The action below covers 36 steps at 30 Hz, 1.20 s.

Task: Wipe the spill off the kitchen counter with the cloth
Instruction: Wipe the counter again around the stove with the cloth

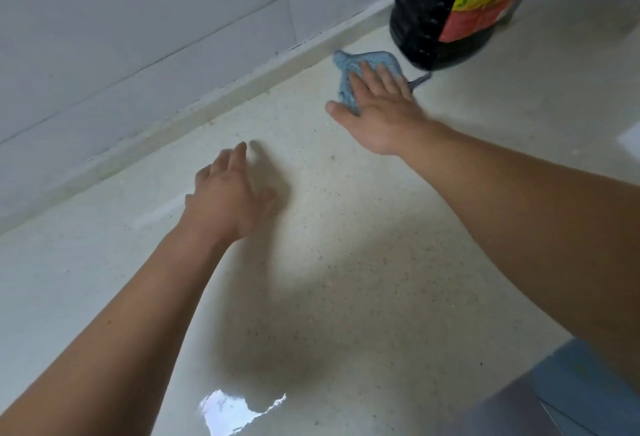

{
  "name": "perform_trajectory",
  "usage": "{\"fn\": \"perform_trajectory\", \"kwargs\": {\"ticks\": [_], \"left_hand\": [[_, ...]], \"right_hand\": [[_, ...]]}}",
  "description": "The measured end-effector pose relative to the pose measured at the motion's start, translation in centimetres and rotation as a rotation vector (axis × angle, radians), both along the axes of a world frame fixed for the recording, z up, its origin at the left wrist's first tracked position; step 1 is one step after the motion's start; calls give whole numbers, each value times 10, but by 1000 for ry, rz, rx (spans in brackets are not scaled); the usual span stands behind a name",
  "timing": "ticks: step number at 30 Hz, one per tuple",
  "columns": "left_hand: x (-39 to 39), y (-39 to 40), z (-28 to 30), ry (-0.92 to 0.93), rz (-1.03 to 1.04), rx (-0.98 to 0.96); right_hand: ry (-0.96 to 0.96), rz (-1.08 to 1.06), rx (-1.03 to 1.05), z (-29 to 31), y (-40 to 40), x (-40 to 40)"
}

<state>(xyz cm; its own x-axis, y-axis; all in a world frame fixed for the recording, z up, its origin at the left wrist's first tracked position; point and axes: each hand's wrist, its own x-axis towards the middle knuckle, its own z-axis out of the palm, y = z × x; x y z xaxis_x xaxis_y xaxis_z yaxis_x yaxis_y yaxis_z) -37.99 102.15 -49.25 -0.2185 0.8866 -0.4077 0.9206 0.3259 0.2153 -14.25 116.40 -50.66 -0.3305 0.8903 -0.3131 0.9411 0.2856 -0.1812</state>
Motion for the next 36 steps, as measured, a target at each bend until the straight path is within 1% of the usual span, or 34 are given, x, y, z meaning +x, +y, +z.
{"fn": "perform_trajectory", "kwargs": {"ticks": [1, 2, 3, 4, 6, 7, 8, 9, 11, 12, 13, 14, 15, 18, 19, 20, 21, 22, 24, 25, 26, 27, 29, 31, 32, 33, 34, 36], "left_hand": [[-4, -2, -3, 8, 6, -5], [-8, -4, -6, -2, 16, 2], [-11, -6, -7, -29, 29, 20], [-13, -10, -7, -52, 40, 50], [-16, -17, -4, -72, 76, 128], [-18, -22, -2, -77, 96, 157], [-20, -25, 0, -78, 111, 172], [-21, -28, 1, -83, 120, 172], [-25, -32, 2, -93, 134, 159], [-26, -34, 3, -95, 136, 156], [-27, -35, 4, -93, 132, 158], [-29, -37, 5, -91, 129, 155], [-30, -39, 6, -95, 124, 165], [-37, -51, 7, -121, 104, 215], [-39, -56, 6, -125, 95, 223], [-40, -60, 5, -125, 90, 216], [-40, -64, 5, -130, 89, 201], [-40, -66, 6, -134, 90, 173], [-37, -69, 6, -147, 90, 125], [-37, -69, 5, -154, 82, 112], [-38, -71, 2, -153, 62, 96], [-40, -72, -1, -153, 33, 92], [-42, -74, -7, -149, -15, 89], [-39, -79, -8, -129, -34, 32], [-35, -83, -8, -113, -40, 0], [-32, -87, -6, -90, -45, -35], [-26, -91, -3, -68, -43, -69], [-15, -99, 1, -31, -20, -130]], "right_hand": [[-4, -132, -5, -1, 8, -7], [-7, -192, -4, -3, 6, -21], [-12, -161, 8, -4, -3, -38], [-5, -53, 11, -5, -18, -54], [61, 268, -5, -6, -47, -74], [99, 374, -22, -6, -53, -74], [121, 407, -12, -5, -50, -72], [114, 349, 20, -6, -41, -66], [45, 51, 75, -8, -22, -61], [33, -105, 69, -9, -14, -63], [41, -198, 47, -8, -12, -69], [50, -201, 25, -5, -16, -81], [63, -123, 17, -5, -26, -93], [144, 372, -16, -5, -74, -119], [149, 482, -34, -6, -83, -116], [142, 512, -28, -6, -80, -110], [123, 449, -4, -6, -70, -102], [90, 312, 27, -6, -56, -93], [34, -36, 60, -4, -27, -70], [23, -158, 57, -3, -20, -65], [15, -192, 47, -2, -26, -67], [12, -144, 33, -3, -40, -74], [54, 119, 0, -5, -88, -87], [117, 399, -32, -3, -141, -76], [114, 458, -25, -2, -152, -62], [97, 457, -23, -2, -151, -48], [64, 391, -11, -2, -143, -33], [-4, 129, 19, -3, -119, -11]]}}
